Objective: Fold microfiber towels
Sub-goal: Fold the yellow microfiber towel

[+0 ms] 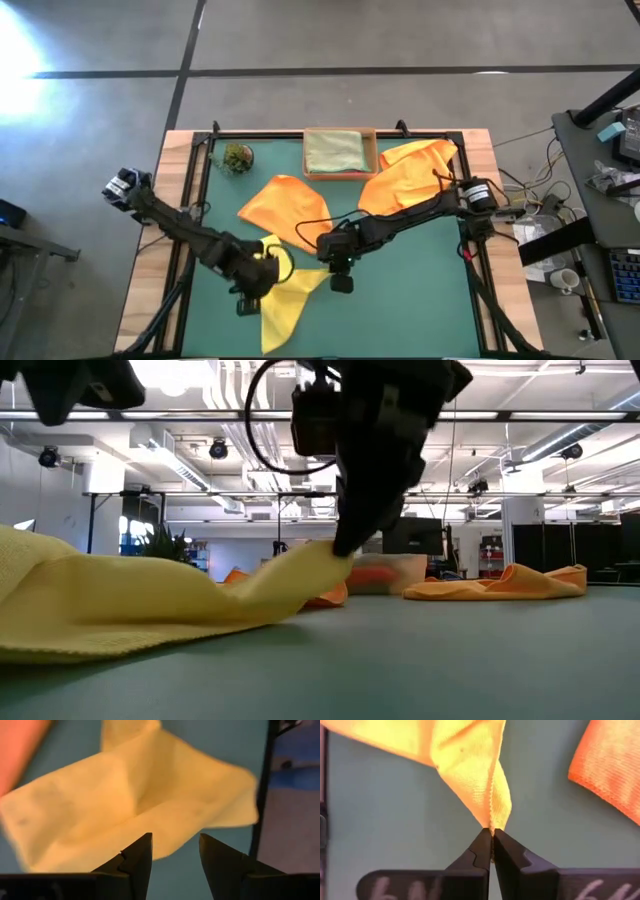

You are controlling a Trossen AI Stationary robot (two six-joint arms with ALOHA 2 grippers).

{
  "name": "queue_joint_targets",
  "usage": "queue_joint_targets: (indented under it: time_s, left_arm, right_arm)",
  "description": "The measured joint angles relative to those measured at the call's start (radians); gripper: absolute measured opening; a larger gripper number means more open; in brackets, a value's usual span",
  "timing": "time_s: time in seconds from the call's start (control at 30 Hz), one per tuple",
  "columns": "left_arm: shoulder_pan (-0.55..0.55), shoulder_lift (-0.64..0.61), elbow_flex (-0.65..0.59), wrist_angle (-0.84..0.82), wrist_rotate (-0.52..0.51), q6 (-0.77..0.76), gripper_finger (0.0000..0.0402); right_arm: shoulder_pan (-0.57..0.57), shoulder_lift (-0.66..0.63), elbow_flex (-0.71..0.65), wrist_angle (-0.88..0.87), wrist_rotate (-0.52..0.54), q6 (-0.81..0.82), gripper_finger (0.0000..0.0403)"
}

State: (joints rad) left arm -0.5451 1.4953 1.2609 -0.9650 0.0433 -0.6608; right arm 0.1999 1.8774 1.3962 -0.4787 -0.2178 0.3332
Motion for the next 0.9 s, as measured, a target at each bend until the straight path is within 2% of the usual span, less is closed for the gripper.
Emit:
queue_joint_targets:
  time_s: [0.17,0.37,0.6,0.9]
  left_arm:
    - [-0.090,0.011,-0.068,0.201,-0.063,-0.152,0.0147]
    - [-0.184,0.082,-0.093,0.401,-0.108,-0.250,0.0146]
    - [-0.259,0.208,-0.018,0.444,-0.106,-0.264,0.0143]
    - [-0.285,0.361,0.077,0.444,-0.100,-0.330,0.0143]
  right_arm:
    - [-0.002,-0.038,0.007,0.006,0.008,0.074,0.0009]
    - [-0.002,-0.043,0.045,0.005,0.009,0.125,0.0009]
    - [-0.005,-0.045,0.085,-0.001,0.008,0.060,0.0009]
    - [-0.023,-0.045,0.090,-0.018,0.001,0.011,0.0008]
